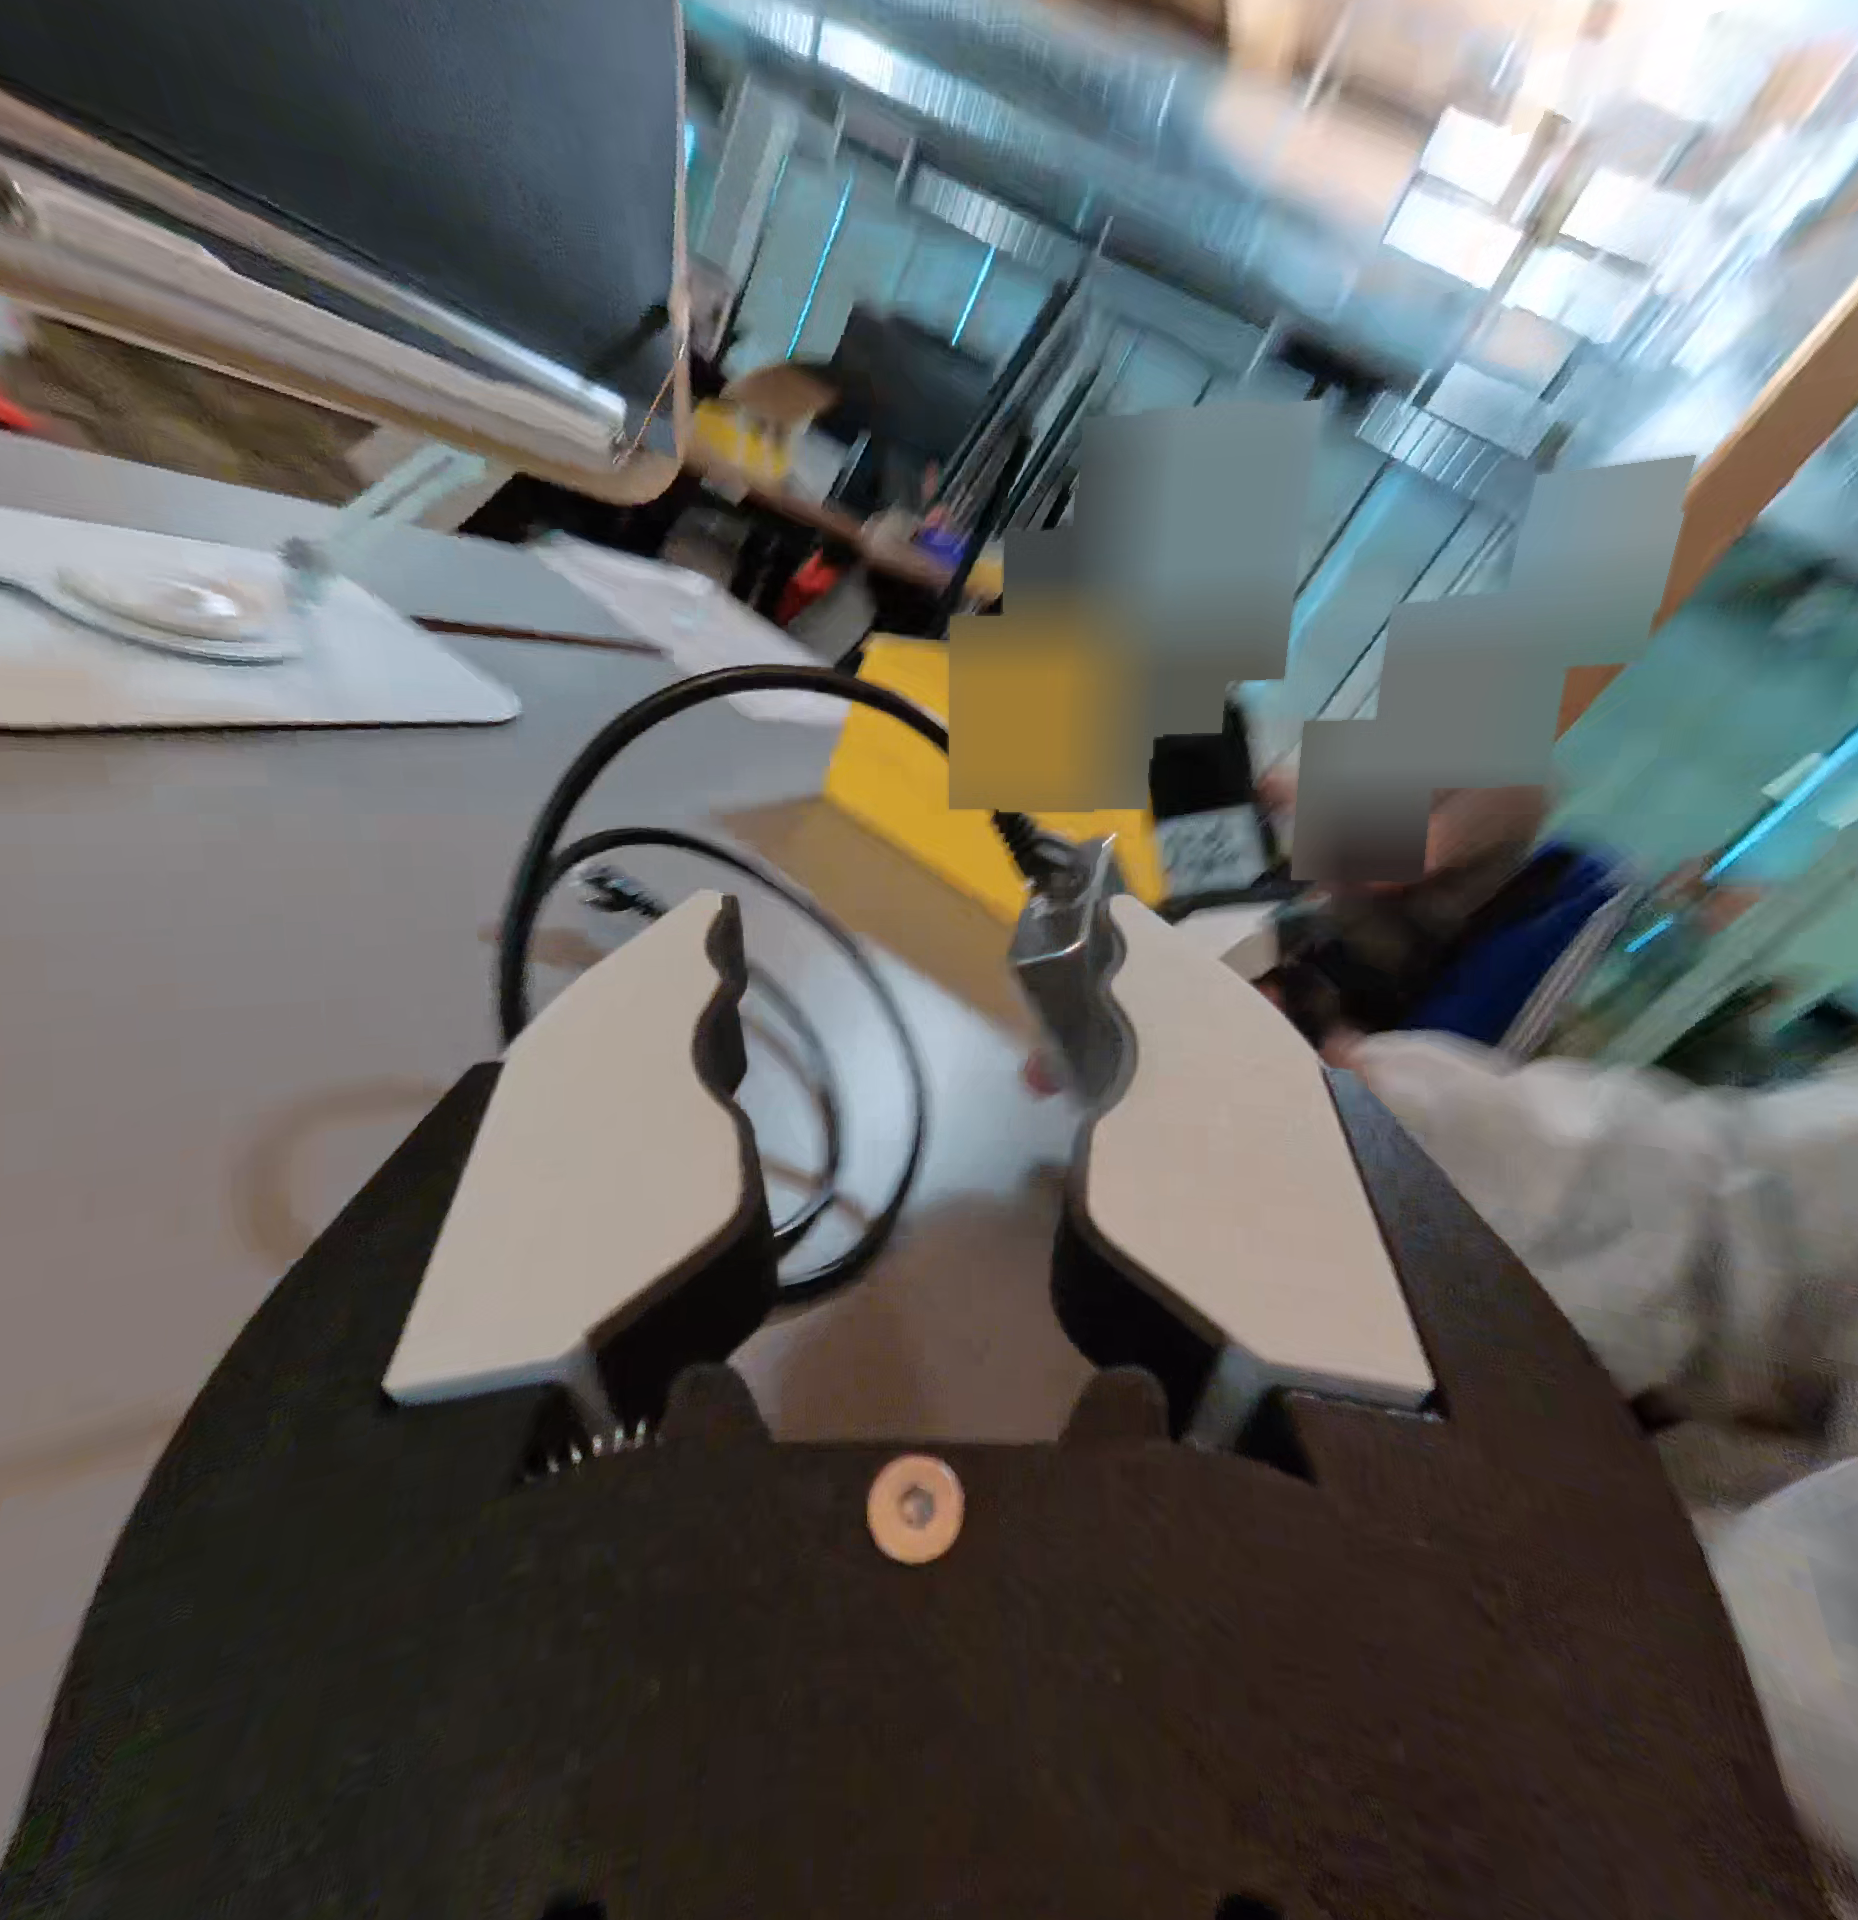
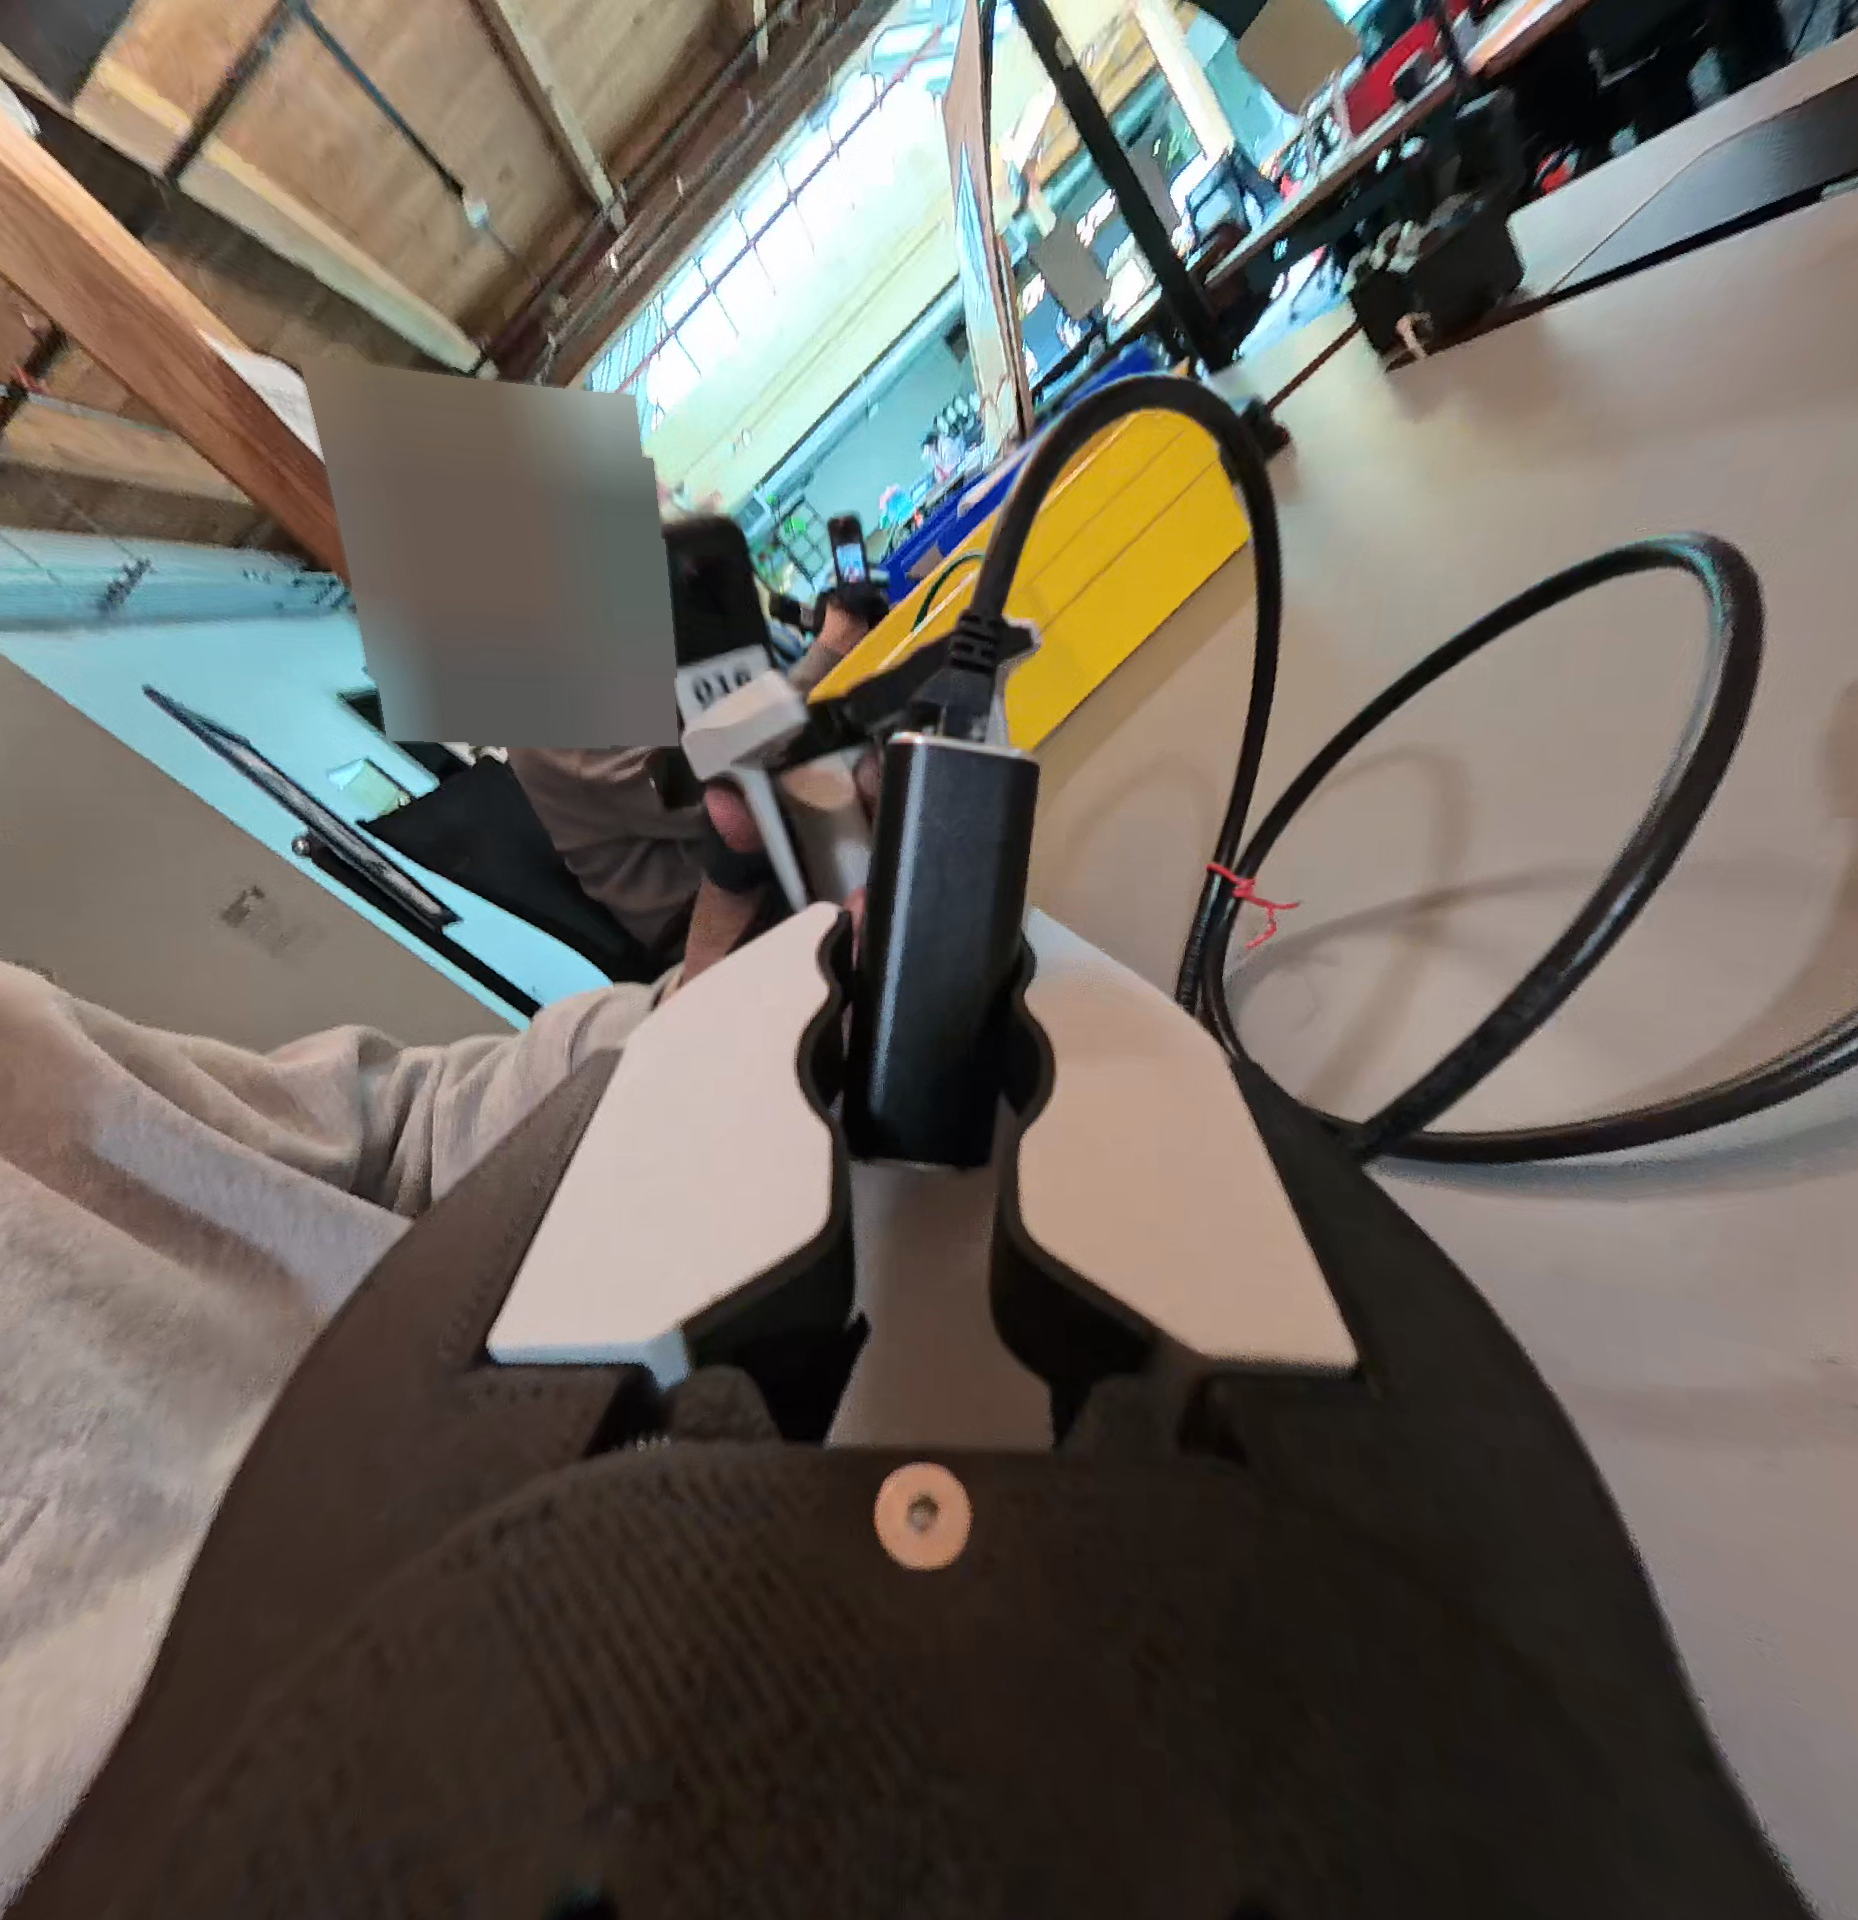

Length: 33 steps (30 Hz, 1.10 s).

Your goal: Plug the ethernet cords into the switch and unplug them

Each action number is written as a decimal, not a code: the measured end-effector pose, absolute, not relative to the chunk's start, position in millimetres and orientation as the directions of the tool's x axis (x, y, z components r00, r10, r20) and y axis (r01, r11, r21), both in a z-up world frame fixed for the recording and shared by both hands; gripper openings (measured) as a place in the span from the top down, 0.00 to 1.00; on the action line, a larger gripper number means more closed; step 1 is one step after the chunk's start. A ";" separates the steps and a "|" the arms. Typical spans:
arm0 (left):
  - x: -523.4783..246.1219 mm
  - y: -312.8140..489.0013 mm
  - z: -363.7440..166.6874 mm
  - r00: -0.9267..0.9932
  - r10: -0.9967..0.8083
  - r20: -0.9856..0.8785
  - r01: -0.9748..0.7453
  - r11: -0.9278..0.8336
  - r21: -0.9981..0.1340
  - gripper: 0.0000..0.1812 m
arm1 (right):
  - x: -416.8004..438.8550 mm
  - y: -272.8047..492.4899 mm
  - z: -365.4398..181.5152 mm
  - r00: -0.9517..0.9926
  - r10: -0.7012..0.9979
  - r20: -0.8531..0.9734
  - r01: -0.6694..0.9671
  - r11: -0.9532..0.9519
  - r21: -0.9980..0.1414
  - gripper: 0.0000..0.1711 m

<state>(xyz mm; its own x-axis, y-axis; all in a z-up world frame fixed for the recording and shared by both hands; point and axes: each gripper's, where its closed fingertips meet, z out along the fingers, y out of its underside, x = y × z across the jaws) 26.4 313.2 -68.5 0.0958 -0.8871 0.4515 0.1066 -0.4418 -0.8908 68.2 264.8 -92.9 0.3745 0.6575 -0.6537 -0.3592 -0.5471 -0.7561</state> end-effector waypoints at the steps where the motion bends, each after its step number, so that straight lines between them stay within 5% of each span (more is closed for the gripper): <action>1: 25.3 316.6 -77.0 0.162 -0.915 0.370 0.021 -0.371 -0.928 0.66 | 64.4 262.6 -95.5 0.369 0.663 -0.652 -0.333 -0.560 -0.758 0.85; 6: 8.8 340.6 -96.7 0.342 -0.939 0.032 -0.186 -0.101 -0.977 0.61 | 44.3 246.5 -104.3 0.276 0.691 -0.668 -0.209 -0.636 -0.743 0.85; 10: 7.2 336.3 -88.2 0.366 -0.848 -0.384 -0.342 0.261 -0.902 0.58 | 35.7 237.9 -116.3 0.260 0.709 -0.656 -0.094 -0.658 -0.748 0.84; 13: 19.1 310.1 -81.5 0.280 -0.770 -0.573 -0.340 0.478 -0.810 0.69 | 32.6 234.1 -117.2 0.229 0.696 -0.681 -0.084 -0.683 -0.726 0.85; 15: 25.8 296.4 -77.2 0.259 -0.762 -0.593 -0.291 0.524 -0.800 0.76 | 29.5 230.0 -116.4 0.190 0.680 -0.708 -0.082 -0.708 -0.701 0.85; 23: 37.0 287.0 -102.0 0.135 -0.831 -0.539 -0.327 0.476 -0.816 0.76 | 13.3 210.8 -131.7 0.162 0.675 -0.719 0.062 -0.735 -0.676 0.84; 27: 34.3 291.7 -108.9 0.131 -0.842 -0.523 -0.355 0.453 -0.818 0.87 | 10.3 204.5 -135.1 0.146 0.672 -0.726 0.102 -0.740 -0.664 0.83; 33: 28.6 308.1 -126.5 0.153 -0.868 -0.473 -0.489 0.350 -0.799 0.94 | 16.7 218.7 -135.5 0.193 0.646 -0.739 0.033 -0.757 -0.653 0.81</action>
